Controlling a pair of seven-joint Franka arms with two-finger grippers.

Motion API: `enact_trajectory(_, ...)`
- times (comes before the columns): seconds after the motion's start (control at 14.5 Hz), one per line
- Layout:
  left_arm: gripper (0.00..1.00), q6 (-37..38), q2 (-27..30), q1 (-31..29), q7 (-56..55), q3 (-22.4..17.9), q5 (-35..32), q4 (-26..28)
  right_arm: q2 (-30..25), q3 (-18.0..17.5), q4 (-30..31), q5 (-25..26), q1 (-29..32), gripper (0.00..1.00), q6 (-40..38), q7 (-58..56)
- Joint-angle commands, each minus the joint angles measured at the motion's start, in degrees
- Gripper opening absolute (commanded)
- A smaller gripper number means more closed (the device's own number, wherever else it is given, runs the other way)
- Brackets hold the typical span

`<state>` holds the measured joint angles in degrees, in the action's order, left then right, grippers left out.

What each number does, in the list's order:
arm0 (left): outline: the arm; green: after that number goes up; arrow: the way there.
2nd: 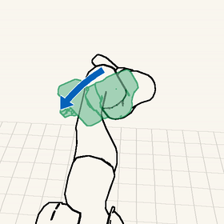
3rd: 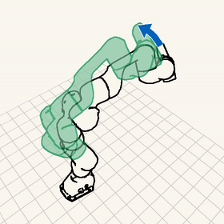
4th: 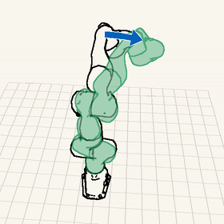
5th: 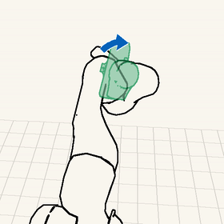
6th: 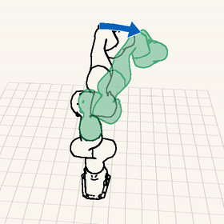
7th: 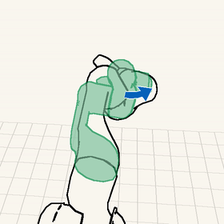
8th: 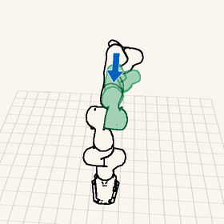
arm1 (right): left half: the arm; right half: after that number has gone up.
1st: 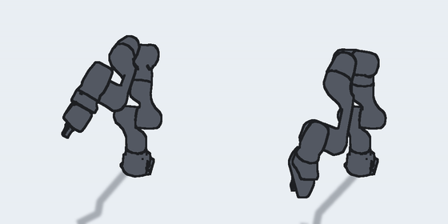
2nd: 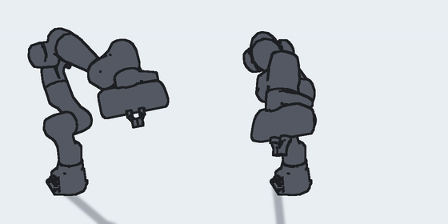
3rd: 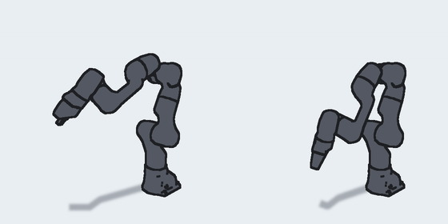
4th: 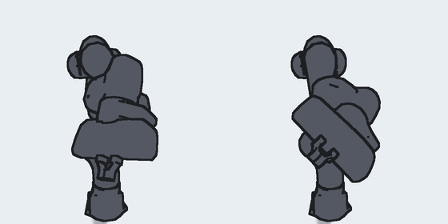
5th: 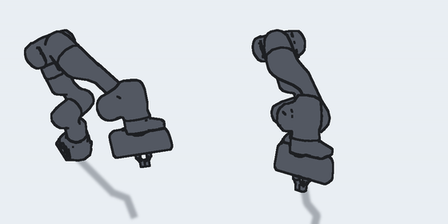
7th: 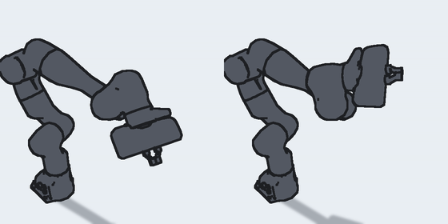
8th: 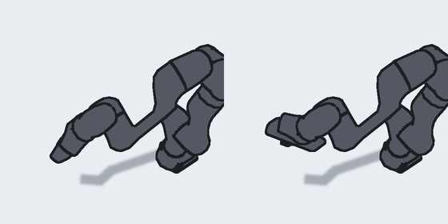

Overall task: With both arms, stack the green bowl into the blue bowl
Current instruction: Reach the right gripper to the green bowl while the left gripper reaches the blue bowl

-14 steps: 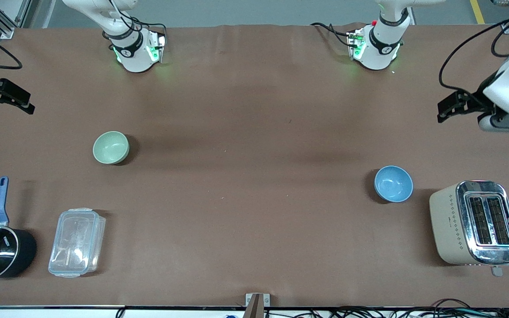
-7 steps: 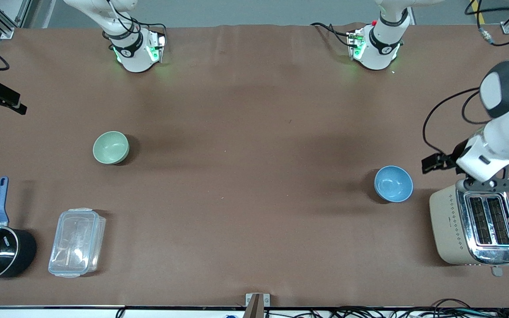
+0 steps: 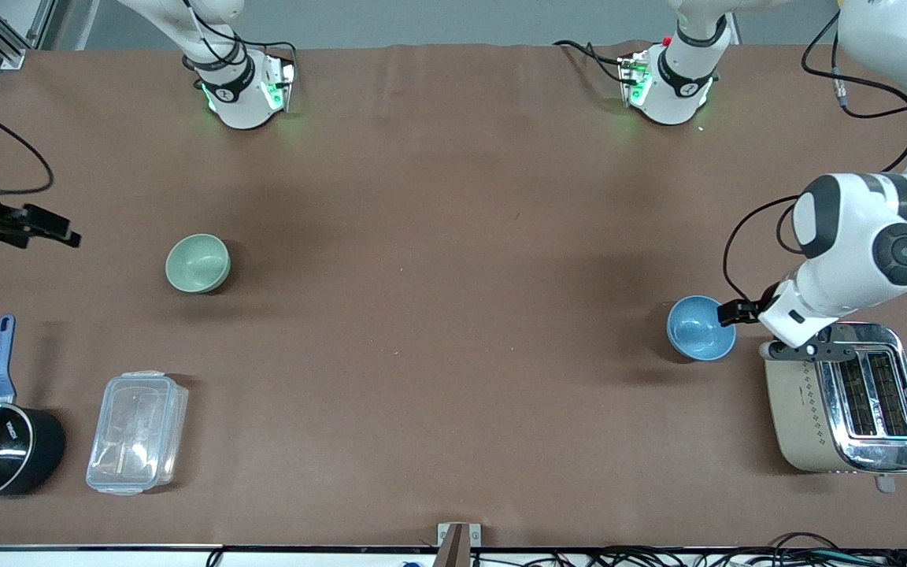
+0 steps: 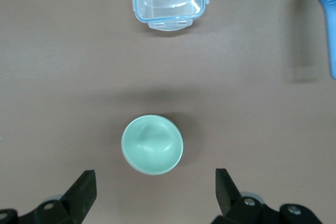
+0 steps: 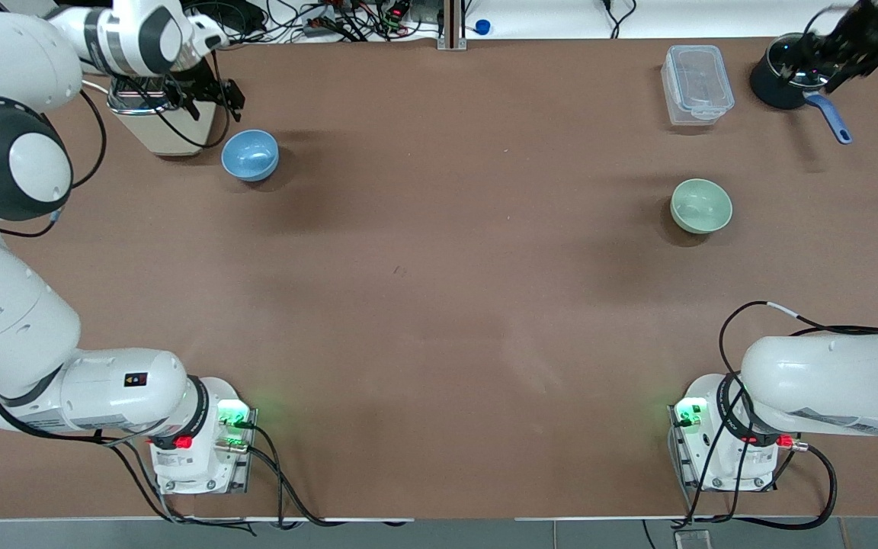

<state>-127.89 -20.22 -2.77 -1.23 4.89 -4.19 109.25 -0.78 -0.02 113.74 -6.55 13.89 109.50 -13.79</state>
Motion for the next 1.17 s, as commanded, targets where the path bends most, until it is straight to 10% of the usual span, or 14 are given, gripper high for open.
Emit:
enact_trajectory(0.0,1.00,-5.9,0.5,-1.2,-0.5,0.0,-1.3,5.4,-1.9,-0.7,10.1,-1.1,1.7,1.00,9.6,-2.9)
enact_trajectory(0.76,0.64,-12.1,-5.4,-2.6,-1.9,0.0,-3.3,7.8,11.5,-0.9,22.0,-1.5,1.6,0.94,29.3,-2.9)
enact_trajectory(1.1,0.19,-12.7,-6.4,-2.5,-2.5,0.0,-3.3,7.3,11.9,-1.1,23.3,-1.6,1.3,0.90,31.5,-2.9)
